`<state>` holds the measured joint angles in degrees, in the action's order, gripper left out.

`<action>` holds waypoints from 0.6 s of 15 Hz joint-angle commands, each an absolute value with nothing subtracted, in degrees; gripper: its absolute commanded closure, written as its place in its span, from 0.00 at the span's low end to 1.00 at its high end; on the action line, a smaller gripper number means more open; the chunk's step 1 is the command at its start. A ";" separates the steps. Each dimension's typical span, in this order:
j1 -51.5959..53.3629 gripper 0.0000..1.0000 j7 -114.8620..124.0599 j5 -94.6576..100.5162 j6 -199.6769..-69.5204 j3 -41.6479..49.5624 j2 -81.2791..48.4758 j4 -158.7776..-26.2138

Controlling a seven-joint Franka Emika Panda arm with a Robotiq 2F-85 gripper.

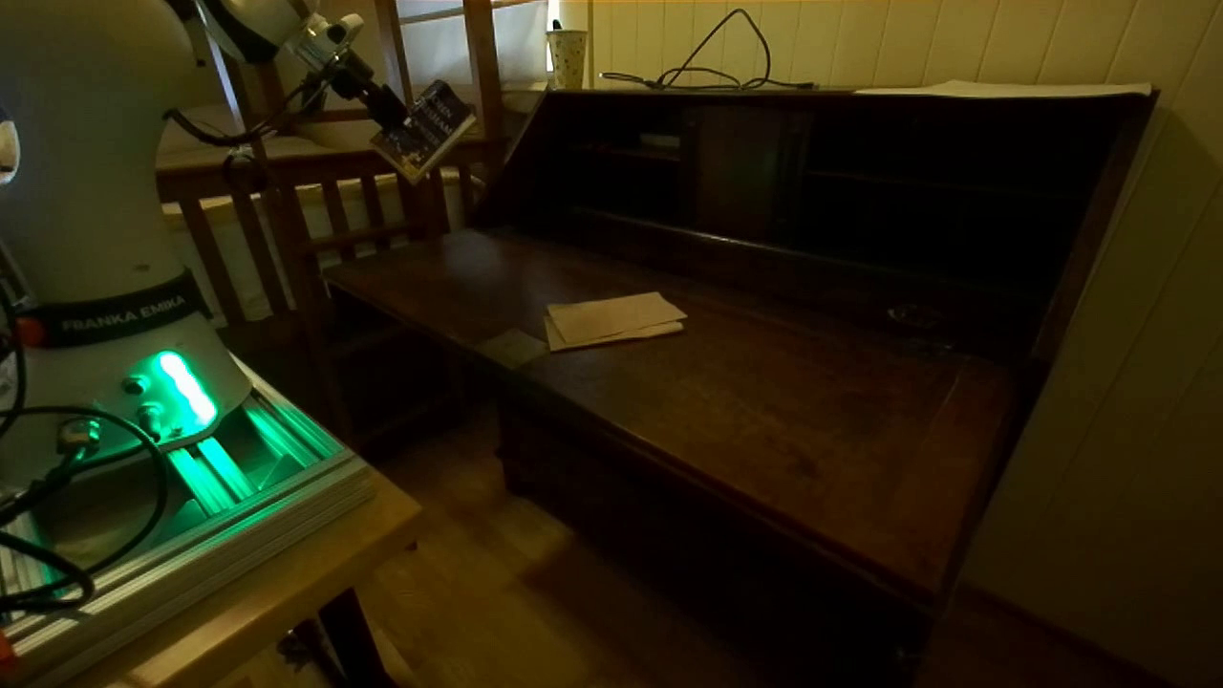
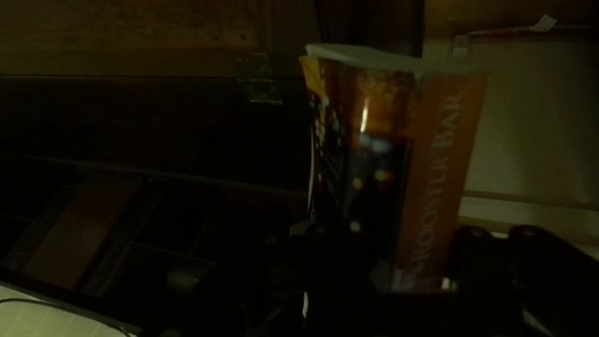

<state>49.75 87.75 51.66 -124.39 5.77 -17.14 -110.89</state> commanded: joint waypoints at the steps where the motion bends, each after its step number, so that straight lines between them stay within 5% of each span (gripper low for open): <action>1: 45.15 0.90 91.01 54.86 -122.58 0.10 -15.55 -110.24; 9: 36.84 0.90 113.19 59.01 -113.17 -8.93 3.41 -123.21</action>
<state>40.86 105.70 57.10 -115.44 -5.03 -6.65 -114.59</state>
